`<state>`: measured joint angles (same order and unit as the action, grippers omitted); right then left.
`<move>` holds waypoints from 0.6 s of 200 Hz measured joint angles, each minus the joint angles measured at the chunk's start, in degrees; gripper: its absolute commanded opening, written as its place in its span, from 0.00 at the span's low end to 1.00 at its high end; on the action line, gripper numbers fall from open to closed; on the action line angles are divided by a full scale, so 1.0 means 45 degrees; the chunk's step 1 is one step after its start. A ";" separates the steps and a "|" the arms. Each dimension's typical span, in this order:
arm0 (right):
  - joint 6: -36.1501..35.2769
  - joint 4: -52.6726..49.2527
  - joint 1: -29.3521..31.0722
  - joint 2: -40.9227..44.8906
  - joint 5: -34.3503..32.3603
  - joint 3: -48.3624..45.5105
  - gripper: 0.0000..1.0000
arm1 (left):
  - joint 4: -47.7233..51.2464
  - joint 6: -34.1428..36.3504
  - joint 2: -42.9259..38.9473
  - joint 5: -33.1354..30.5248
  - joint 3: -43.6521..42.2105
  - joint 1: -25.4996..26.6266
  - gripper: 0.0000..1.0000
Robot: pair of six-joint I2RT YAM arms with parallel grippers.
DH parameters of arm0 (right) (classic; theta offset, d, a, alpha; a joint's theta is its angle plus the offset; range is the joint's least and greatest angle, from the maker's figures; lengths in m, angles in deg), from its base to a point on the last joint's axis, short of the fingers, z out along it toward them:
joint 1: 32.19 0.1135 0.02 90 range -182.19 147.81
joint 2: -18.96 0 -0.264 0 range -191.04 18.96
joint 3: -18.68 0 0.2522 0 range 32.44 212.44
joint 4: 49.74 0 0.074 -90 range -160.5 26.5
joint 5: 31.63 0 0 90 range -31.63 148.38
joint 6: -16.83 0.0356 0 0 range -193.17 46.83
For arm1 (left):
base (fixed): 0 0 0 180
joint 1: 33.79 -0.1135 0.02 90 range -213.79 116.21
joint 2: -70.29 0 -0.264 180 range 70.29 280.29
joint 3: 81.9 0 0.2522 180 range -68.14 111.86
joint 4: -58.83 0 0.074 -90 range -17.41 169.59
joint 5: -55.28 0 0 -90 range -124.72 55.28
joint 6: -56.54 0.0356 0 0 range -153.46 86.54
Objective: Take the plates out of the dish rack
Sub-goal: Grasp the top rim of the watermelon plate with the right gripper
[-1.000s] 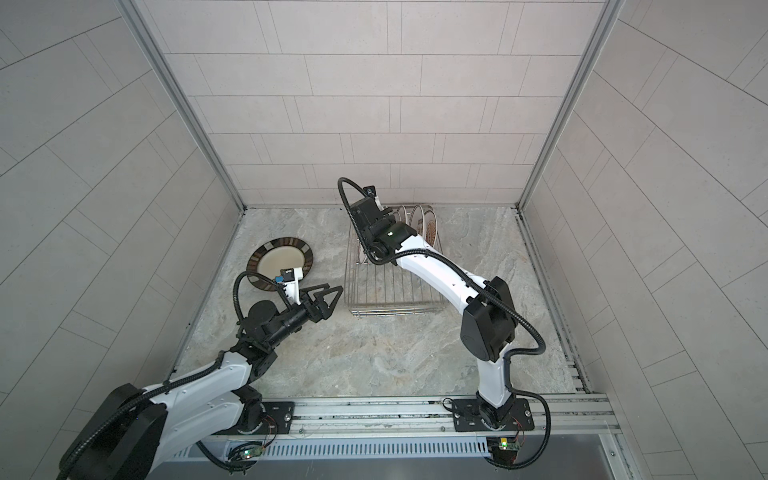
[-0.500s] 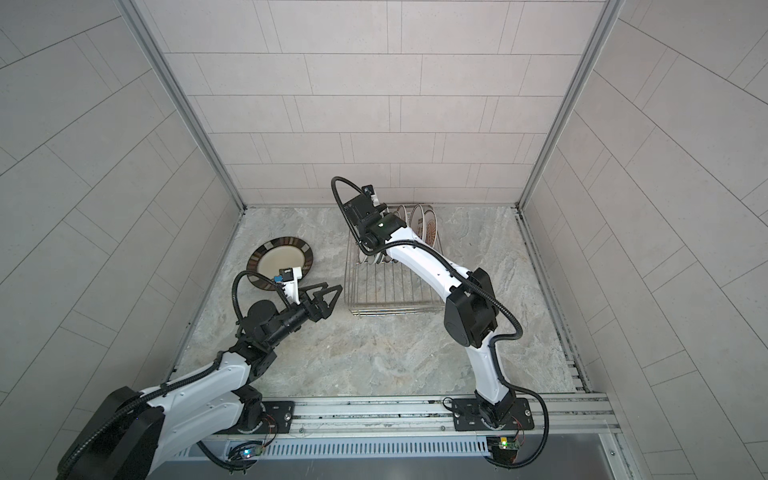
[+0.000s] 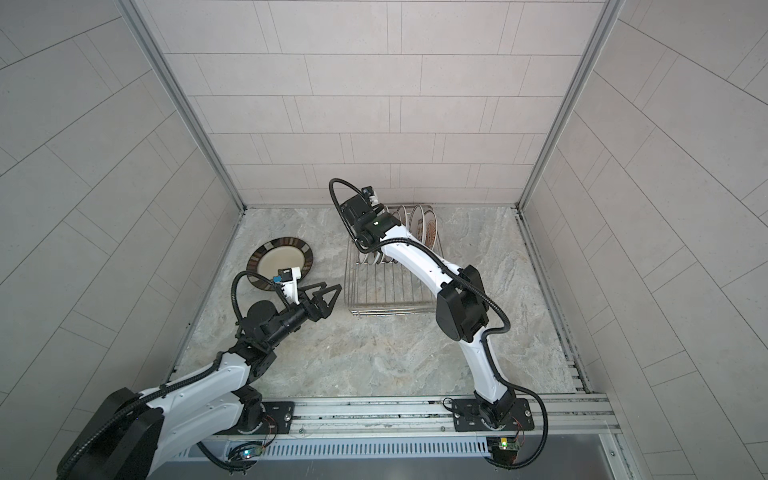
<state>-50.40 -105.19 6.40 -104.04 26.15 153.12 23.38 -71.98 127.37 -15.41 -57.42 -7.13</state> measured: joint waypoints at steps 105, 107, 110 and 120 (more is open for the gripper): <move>0.0879 0.0733 -0.0612 -0.0631 0.1690 0.0253 0.25 | 0.0432 -0.0039 -0.0500 -0.0175 0.0000 0.0000 1.00; 0.0894 0.0748 -0.0612 -0.0661 0.1710 0.0253 0.25 | 0.0442 -0.0044 -0.0500 -0.0189 0.0000 0.0000 1.00; 0.0908 0.0787 -0.0612 -0.0680 0.1744 0.0257 0.25 | 0.0476 -0.0044 -0.0510 -0.0214 0.0000 0.0000 1.00; 0.0947 0.0850 -0.0617 -0.0835 0.1841 0.0291 0.24 | 0.0593 -0.0044 -0.0510 -0.0277 0.0000 0.0000 1.00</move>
<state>-46.14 -101.36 3.62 -107.80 34.43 154.43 26.05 -72.18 125.07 -16.66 -57.42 -7.13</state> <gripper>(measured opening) 0.245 0.997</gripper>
